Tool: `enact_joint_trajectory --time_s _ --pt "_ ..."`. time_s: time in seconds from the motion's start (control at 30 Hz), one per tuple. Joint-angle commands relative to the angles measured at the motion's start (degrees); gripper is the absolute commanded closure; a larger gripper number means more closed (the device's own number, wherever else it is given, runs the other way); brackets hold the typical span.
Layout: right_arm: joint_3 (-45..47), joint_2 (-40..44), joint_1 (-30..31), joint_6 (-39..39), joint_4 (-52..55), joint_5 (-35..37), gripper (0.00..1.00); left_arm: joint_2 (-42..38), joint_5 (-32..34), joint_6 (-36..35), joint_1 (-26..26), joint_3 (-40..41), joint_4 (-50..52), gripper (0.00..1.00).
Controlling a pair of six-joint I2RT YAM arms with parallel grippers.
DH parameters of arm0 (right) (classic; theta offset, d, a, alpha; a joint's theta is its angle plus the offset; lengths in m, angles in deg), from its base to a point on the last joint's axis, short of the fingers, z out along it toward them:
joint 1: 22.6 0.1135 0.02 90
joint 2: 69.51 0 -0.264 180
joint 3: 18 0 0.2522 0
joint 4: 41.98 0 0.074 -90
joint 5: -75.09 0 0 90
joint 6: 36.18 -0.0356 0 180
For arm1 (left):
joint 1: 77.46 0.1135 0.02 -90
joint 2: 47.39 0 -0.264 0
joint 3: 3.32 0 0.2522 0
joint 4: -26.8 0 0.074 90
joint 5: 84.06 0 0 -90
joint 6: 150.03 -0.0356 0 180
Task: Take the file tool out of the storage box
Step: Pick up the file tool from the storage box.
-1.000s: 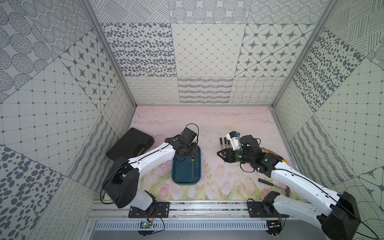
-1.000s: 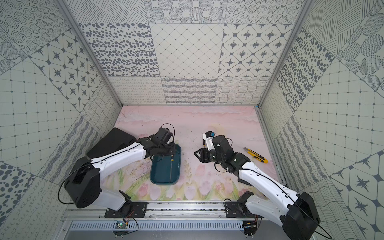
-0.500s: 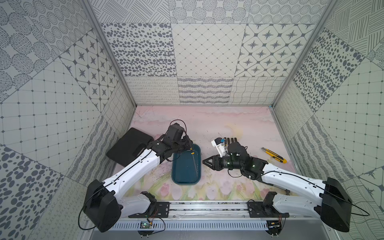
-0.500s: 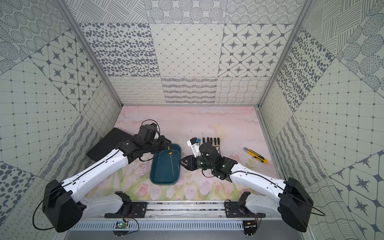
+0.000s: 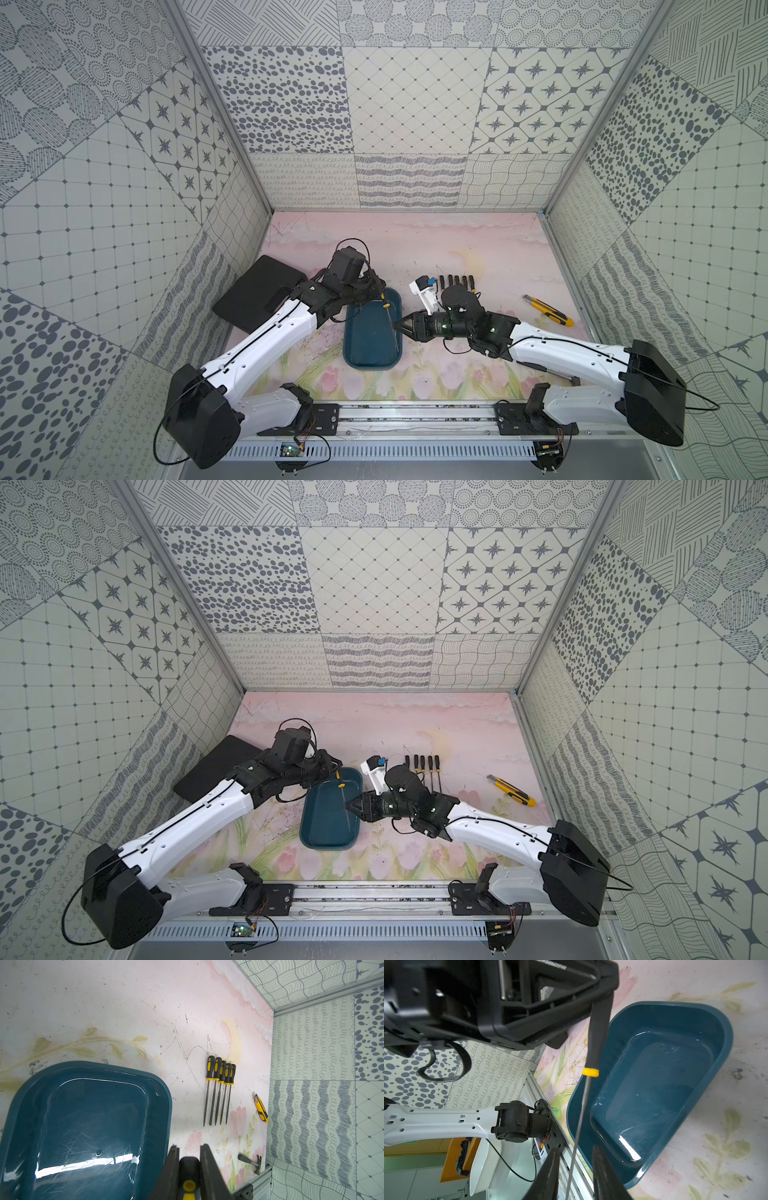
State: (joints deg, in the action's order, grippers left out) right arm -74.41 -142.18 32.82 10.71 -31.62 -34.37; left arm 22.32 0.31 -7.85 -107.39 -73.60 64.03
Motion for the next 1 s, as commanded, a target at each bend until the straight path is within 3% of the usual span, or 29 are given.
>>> enact_joint_trajectory --time_s 0.0,0.33,0.73,0.83,0.97 --pt "-2.03 -1.22 0.48 0.3 -2.33 -0.39 0.71 0.05 -1.18 0.03 0.88 -0.87 -1.33 0.88" --pt "-3.59 -3.44 1.19 1.01 -0.77 -0.75 0.74 0.1 -1.23 -0.5 1.1 -1.74 -0.88 0.89" --pt "-5.5 -4.01 1.32 1.49 0.92 0.29 0.98 -0.83 -1.06 -0.55 1.23 -1.45 -1.3 0.89" --pt "-6.32 -3.64 1.53 1.54 2.26 2.42 1.0 -1.11 -1.53 -0.54 1.26 -1.27 -2.06 0.8" --pt "-9.2 -2.78 2.69 1.94 8.8 9.95 1.0 -4.09 -0.06 -1.1 1.26 -0.31 -4.32 0.52"
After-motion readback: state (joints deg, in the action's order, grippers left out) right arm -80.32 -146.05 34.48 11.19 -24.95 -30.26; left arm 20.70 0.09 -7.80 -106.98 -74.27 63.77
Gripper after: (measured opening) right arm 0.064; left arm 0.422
